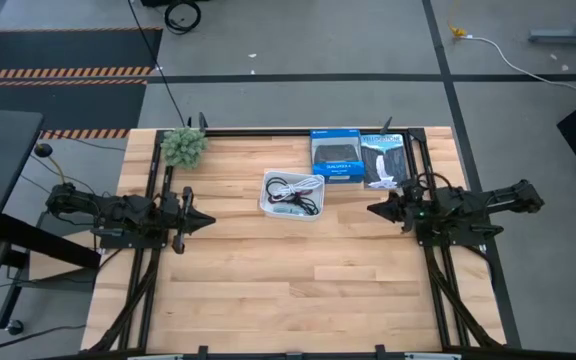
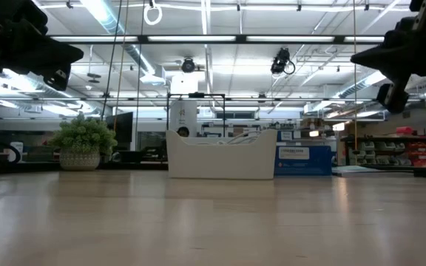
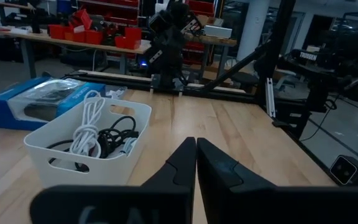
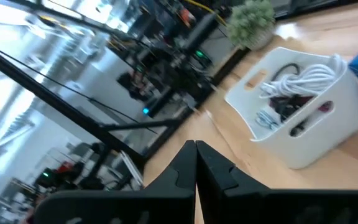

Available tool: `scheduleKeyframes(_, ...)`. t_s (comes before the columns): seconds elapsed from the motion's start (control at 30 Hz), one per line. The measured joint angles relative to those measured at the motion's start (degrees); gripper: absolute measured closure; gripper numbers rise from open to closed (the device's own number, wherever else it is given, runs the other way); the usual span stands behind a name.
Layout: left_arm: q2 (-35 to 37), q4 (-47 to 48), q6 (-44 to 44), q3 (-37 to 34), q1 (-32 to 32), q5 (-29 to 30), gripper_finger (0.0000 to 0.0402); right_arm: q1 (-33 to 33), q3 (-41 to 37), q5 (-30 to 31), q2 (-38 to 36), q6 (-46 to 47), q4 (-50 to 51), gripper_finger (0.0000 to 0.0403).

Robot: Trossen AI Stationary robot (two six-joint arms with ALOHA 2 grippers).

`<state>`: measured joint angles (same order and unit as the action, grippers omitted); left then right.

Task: Pick and place USB-C Cables
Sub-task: Return to Home Position

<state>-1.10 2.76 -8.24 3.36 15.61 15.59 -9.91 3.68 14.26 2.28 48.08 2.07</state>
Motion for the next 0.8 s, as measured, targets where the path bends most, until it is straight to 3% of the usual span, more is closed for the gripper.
scheduleKeyframes(0.1,0.0,0.0,0.0,0.0,0.0,0.0,0.0383,0.0,-3.3,0.0,0.0,0.2,-5.3,0.0396)
scheduleKeyframes(0.8,0.0,0.1,7.7,0.0,0.0,0.8,0.0383,3.7,-3.2,0.6,0.4,-9.2,-4.9,0.0395)
